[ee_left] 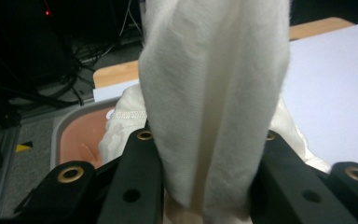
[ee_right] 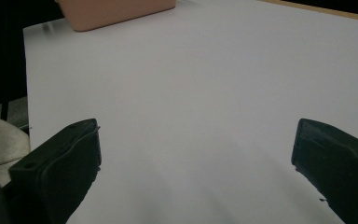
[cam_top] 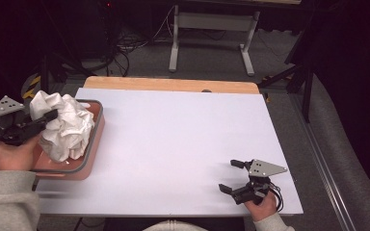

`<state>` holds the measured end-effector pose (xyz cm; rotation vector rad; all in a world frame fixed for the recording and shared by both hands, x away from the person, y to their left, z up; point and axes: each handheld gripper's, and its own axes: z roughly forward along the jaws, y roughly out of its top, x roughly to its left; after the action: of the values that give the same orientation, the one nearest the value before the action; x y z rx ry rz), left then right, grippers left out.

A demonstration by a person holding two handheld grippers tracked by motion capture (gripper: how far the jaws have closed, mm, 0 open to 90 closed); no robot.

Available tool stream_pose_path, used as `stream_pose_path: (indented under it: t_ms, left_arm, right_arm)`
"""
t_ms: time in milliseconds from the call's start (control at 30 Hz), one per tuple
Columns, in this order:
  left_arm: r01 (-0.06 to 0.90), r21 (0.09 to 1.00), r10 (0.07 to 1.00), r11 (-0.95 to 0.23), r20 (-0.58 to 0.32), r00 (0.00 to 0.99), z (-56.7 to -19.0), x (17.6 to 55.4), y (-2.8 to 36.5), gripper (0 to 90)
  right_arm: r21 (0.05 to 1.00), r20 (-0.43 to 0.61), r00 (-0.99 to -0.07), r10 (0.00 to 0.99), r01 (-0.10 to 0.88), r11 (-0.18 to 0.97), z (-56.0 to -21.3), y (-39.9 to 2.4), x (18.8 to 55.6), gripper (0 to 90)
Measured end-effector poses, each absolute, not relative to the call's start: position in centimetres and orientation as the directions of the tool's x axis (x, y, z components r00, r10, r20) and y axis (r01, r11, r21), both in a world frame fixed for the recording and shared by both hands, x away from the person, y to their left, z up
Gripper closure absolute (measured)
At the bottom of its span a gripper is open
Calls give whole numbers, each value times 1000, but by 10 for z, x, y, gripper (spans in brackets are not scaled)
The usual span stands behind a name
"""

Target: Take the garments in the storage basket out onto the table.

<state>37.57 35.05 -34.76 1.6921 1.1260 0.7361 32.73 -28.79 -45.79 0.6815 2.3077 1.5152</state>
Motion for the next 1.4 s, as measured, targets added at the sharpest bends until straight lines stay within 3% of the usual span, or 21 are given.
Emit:
stream_pose_path:
  t_ms: [600,1400]
  left_arm:
    - [228,966,886,-125,5,464,-311,361,331,757]
    - [126,983,790,-133,29,612,-283,353,271,758]
  right_arm:
    - [919,11,-844,536,220,328,-457,-289,327,20]
    - [923,11,-846,533,214,320,-457,-290,326,19]
